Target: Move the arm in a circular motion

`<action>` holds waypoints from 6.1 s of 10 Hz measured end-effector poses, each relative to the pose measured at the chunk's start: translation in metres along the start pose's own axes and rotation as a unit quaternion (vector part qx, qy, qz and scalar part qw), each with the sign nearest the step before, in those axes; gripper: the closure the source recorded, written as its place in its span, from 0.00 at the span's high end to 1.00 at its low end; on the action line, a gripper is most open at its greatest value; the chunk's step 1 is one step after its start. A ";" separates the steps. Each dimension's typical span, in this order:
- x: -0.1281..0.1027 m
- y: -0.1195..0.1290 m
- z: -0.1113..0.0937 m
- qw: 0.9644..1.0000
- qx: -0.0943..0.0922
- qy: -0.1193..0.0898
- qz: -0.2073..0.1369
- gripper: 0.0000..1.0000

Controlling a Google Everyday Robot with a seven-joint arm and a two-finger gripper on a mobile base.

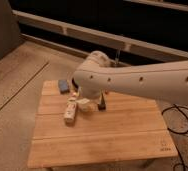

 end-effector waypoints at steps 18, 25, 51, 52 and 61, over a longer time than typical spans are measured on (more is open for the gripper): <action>-0.204 0.054 0.028 0.988 0.105 0.049 -0.101 0.65; -0.147 0.191 0.062 0.976 0.046 0.052 -0.208 0.65; -0.109 0.156 0.028 0.982 0.068 0.019 -0.177 0.65; -0.103 0.181 0.030 0.978 0.051 0.018 -0.203 0.65; 0.023 0.248 0.067 0.943 -0.077 0.044 -0.320 0.65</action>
